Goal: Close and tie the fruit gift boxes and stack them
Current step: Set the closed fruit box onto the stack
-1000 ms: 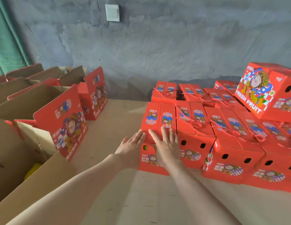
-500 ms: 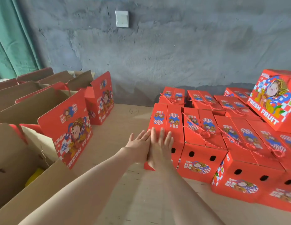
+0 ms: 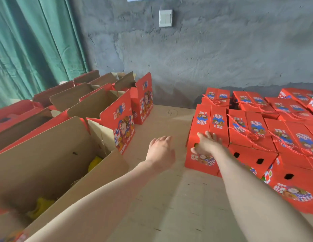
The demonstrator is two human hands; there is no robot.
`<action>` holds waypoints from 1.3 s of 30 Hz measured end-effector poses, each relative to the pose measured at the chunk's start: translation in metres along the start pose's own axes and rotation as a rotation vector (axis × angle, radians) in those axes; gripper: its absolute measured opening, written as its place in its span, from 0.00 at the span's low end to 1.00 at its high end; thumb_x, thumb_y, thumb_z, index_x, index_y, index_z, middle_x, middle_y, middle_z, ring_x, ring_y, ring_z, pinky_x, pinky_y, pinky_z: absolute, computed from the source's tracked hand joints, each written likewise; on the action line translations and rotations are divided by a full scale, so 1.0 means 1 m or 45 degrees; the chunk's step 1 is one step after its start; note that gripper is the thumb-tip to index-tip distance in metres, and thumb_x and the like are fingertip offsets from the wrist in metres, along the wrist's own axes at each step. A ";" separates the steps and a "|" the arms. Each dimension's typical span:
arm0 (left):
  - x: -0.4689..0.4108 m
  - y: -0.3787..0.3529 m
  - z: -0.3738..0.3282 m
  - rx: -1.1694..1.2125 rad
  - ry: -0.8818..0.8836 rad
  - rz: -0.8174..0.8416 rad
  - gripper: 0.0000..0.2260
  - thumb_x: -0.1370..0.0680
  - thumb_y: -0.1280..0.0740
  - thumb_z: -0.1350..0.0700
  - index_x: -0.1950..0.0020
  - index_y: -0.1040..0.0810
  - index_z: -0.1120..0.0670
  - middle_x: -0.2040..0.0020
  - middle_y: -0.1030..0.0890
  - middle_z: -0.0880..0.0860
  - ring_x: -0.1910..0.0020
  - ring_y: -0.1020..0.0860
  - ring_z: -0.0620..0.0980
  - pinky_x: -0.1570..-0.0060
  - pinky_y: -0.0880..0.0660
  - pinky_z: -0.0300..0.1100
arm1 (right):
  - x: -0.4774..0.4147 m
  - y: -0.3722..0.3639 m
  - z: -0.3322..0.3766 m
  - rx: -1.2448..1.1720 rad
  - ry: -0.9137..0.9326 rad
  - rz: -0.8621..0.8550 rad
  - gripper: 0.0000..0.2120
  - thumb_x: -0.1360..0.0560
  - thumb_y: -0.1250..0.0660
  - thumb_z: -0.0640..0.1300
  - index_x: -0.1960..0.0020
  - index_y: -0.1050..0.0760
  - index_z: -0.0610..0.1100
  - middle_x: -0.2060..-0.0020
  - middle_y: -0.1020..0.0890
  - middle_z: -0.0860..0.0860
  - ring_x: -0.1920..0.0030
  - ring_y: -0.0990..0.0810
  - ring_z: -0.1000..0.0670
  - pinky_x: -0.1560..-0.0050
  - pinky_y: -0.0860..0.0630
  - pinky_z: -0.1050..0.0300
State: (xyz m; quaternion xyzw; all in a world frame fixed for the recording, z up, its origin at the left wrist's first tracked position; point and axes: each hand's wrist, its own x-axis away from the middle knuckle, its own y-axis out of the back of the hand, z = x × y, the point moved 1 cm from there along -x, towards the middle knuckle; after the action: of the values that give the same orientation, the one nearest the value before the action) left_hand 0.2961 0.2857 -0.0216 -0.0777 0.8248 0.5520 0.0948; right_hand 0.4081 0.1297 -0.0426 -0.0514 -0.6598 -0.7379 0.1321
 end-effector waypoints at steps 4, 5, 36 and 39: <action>0.046 0.047 0.036 0.136 0.082 -0.253 0.18 0.24 0.36 0.60 0.33 0.27 0.56 0.36 0.24 0.55 0.36 0.28 0.54 0.35 0.34 0.44 | 0.059 -0.019 0.046 -0.206 0.271 -0.339 0.26 0.22 0.40 0.48 0.27 0.39 0.39 0.29 0.36 0.40 0.28 0.38 0.42 0.30 0.41 0.52; 0.059 0.061 0.048 0.175 0.140 -0.315 0.16 0.25 0.36 0.61 0.37 0.24 0.57 0.40 0.22 0.56 0.39 0.26 0.55 0.39 0.30 0.44 | 0.080 -0.031 0.067 -0.275 0.465 -0.324 0.26 0.21 0.41 0.47 0.26 0.41 0.38 0.28 0.37 0.39 0.27 0.40 0.43 0.30 0.42 0.55; 0.216 0.062 0.076 0.072 -0.128 0.423 0.15 0.19 0.41 0.50 0.55 0.19 0.57 0.60 0.18 0.54 0.60 0.21 0.52 0.58 0.25 0.42 | 0.252 -0.087 0.060 0.142 0.621 -0.057 0.22 0.21 0.46 0.61 0.49 0.28 0.43 0.51 0.25 0.44 0.45 0.28 0.44 0.54 0.37 0.52; 0.221 0.041 0.032 0.095 -0.219 0.461 0.15 0.20 0.40 0.49 0.57 0.20 0.56 0.61 0.19 0.52 0.61 0.22 0.51 0.58 0.25 0.41 | 0.281 -0.086 0.010 0.089 0.534 -0.066 0.22 0.21 0.46 0.61 0.49 0.27 0.43 0.53 0.26 0.45 0.46 0.28 0.45 0.55 0.38 0.54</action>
State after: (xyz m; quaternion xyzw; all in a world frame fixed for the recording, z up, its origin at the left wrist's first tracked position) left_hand 0.0739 0.3253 -0.0500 0.1229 0.8340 0.5338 0.0670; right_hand 0.1145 0.1122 -0.0535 0.1247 -0.6441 -0.7123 0.2493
